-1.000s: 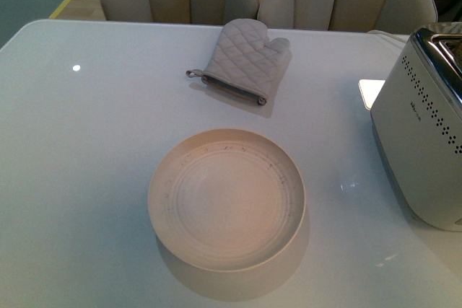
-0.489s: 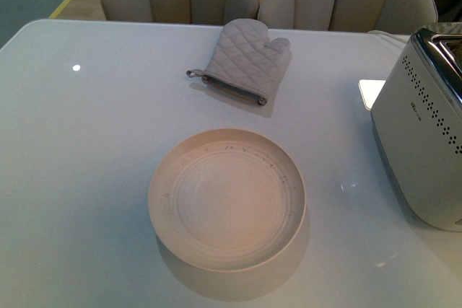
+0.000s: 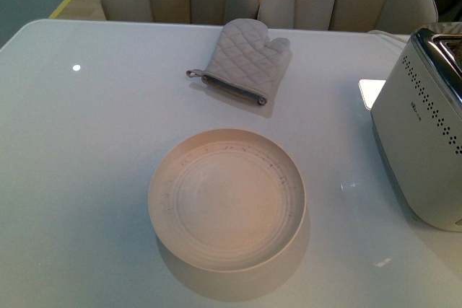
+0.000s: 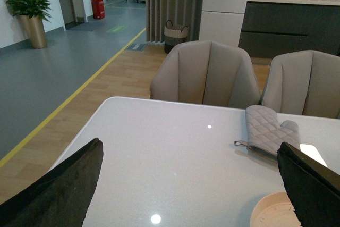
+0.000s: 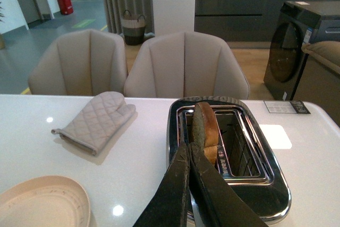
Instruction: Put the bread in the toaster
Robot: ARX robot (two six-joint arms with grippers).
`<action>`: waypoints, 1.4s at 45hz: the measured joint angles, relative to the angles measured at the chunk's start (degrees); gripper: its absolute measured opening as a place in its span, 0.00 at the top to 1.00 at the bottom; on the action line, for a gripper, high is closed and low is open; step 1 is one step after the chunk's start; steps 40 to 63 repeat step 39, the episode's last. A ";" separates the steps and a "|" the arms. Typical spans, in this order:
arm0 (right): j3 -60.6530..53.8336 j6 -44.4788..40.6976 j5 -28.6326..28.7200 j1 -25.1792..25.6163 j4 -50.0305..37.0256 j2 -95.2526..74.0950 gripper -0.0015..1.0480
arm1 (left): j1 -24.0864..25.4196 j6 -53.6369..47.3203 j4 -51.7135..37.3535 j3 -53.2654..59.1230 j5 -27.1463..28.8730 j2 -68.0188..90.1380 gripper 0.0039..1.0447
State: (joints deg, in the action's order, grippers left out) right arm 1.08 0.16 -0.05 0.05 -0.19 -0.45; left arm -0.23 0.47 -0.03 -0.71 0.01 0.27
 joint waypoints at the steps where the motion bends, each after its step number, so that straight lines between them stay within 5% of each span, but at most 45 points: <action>1: 0.00 0.00 0.00 0.00 0.00 0.00 0.98 | 0.00 0.00 0.00 0.00 0.00 0.00 0.06; 12: 0.00 -0.02 0.00 0.00 0.00 0.09 0.55 | 0.00 0.00 0.00 0.00 0.00 0.00 0.06; 27: 0.00 0.00 0.00 0.00 0.00 0.09 0.08 | 0.00 0.00 0.00 0.00 0.00 0.00 0.06; 63: 0.00 0.00 0.00 0.00 0.00 0.09 0.09 | 0.00 0.00 0.00 0.00 0.00 0.00 0.06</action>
